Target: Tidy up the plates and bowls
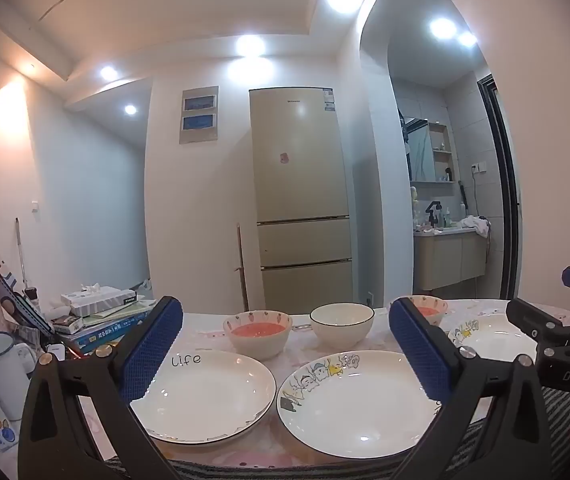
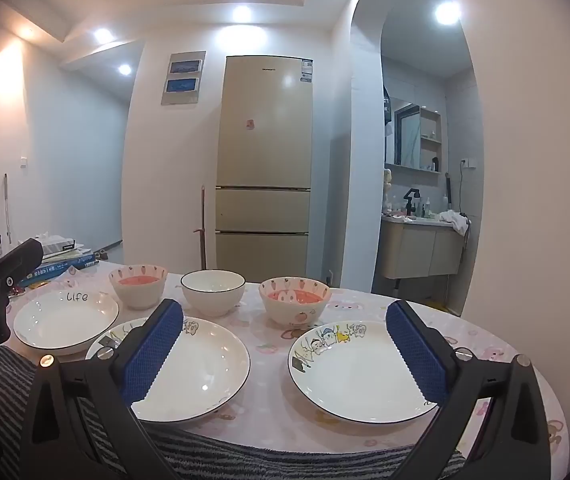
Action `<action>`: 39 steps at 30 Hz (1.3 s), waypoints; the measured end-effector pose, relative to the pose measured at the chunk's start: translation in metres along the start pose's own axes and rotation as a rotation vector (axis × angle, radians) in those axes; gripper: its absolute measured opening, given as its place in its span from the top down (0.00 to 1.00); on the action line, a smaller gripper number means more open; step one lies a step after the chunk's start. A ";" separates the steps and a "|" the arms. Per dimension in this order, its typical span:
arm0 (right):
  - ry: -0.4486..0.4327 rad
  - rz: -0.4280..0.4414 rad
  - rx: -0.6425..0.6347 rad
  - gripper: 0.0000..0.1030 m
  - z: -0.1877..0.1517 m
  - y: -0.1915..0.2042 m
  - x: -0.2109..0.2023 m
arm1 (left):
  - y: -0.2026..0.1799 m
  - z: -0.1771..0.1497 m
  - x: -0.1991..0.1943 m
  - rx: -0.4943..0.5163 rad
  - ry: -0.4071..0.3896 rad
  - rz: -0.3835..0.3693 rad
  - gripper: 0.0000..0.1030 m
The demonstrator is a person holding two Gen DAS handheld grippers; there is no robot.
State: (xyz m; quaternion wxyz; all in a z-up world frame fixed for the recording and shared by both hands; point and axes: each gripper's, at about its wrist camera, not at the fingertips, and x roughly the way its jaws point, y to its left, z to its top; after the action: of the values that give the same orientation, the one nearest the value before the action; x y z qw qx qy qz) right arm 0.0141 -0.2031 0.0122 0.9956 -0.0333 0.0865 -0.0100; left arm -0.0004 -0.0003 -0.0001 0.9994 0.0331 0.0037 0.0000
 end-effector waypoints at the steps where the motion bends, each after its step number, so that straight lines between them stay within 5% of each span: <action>1: 0.006 0.003 -0.002 0.00 0.000 0.000 0.000 | 0.000 0.000 0.000 0.000 0.001 0.000 0.00; 39: -0.041 -0.009 -0.006 0.00 0.005 0.002 -0.015 | 0.005 -0.002 0.003 -0.024 0.040 0.000 0.00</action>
State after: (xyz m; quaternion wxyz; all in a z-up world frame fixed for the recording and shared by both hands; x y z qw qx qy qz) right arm 0.0001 -0.2008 0.0195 0.9970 -0.0367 0.0662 -0.0136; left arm 0.0025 0.0045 -0.0022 0.9995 0.0212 0.0238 0.0005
